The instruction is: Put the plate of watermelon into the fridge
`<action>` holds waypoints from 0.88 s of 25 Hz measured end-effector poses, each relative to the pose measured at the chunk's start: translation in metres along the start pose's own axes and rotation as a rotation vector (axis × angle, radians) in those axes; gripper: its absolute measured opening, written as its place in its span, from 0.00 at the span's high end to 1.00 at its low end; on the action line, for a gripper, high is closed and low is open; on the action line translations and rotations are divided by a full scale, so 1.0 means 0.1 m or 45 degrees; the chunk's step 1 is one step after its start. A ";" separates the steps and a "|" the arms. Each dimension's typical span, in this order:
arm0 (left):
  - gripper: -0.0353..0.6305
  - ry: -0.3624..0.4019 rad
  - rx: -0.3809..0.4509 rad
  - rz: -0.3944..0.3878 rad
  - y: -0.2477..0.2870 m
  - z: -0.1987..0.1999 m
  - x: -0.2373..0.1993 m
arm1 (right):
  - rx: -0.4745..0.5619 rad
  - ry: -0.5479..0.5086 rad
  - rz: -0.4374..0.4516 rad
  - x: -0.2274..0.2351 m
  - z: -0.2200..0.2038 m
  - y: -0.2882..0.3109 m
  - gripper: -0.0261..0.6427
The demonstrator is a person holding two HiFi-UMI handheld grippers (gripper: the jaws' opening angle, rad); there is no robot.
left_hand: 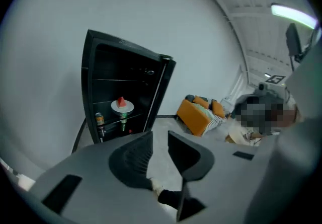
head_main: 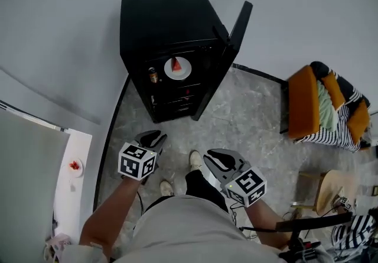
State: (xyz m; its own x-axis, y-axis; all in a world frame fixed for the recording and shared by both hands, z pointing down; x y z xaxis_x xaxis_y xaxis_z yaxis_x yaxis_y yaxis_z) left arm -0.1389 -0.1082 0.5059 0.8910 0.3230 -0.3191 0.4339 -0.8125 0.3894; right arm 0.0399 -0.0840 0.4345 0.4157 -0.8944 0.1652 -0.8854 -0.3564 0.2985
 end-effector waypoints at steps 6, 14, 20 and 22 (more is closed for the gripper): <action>0.89 0.007 -0.034 -0.141 -0.73 -0.14 0.48 | -0.001 -0.036 0.029 -0.43 -0.03 -0.06 0.89; 0.93 -0.077 -0.047 -0.248 -1.43 -0.38 0.80 | -0.002 -0.107 0.073 -0.94 -0.06 -0.05 0.92; 0.93 -0.087 -0.060 -0.282 -1.62 -0.49 0.91 | 0.001 -0.124 0.115 -1.17 -0.01 -0.03 0.93; 0.93 -0.099 -0.063 -0.276 -1.65 -0.54 0.89 | -0.002 -0.127 0.123 -1.25 -0.01 -0.05 0.93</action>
State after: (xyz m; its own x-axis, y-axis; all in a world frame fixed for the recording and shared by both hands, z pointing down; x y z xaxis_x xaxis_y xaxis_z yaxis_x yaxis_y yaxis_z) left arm -0.1242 0.0803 0.4600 0.7642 0.4470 -0.4649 0.6216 -0.7028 0.3460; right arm -0.0075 0.0301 0.4137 0.3058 -0.9470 0.0988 -0.9199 -0.2671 0.2870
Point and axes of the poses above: the fingertips, and each gripper's own axes: y forward along the fingers, x to its right, z out of its top, the point moved 3 cm from there along -y, backward along the fingers, and after that the axes turned 12 degrees about x, right-handed, at the moved point
